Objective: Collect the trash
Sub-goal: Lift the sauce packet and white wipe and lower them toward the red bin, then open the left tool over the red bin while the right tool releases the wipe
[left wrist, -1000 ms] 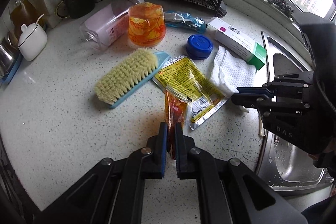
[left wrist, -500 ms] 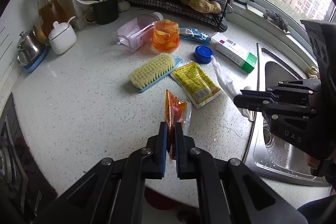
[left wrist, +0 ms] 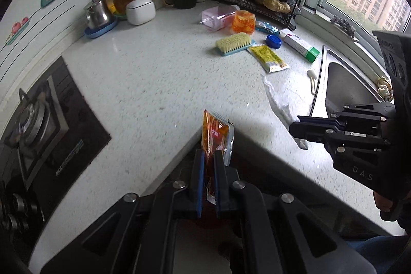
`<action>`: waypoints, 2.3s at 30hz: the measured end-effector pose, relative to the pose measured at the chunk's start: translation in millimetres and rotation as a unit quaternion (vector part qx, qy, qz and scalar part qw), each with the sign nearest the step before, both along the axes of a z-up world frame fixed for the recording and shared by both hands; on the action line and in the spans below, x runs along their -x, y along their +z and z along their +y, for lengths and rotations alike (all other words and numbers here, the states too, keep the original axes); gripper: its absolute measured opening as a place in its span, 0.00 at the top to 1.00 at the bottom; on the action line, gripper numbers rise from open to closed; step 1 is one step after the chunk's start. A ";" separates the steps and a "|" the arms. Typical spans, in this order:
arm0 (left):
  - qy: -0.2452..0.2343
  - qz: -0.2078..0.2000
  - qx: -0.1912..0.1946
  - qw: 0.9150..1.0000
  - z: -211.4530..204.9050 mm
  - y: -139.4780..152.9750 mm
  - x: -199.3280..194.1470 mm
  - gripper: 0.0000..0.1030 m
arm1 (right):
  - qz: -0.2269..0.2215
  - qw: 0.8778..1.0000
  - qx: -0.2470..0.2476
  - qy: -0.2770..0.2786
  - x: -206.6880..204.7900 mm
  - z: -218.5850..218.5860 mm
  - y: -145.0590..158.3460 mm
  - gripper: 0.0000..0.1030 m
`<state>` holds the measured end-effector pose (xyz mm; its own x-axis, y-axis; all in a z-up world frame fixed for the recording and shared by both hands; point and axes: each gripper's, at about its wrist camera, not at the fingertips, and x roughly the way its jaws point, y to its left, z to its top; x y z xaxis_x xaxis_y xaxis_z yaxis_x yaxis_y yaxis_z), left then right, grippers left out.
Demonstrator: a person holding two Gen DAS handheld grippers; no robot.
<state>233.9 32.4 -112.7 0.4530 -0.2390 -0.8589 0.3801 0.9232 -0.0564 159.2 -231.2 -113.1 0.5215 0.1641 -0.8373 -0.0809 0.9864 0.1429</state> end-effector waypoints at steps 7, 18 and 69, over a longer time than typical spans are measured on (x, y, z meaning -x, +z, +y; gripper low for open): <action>0.036 0.020 0.003 0.999 49.2 -22.3 65.2 0.94 | 0.019 0.999 -0.008 0.024 36.9 58.4 -19.0 0.96; 0.063 0.087 0.009 0.994 76.6 -120.7 125.5 0.94 | 0.083 0.996 -0.010 0.038 76.8 100.8 -103.9 0.96; 0.048 0.136 -0.011 0.990 70.6 -362.7 77.0 0.53 | 0.122 0.992 -0.005 0.019 52.7 87.4 -338.0 0.96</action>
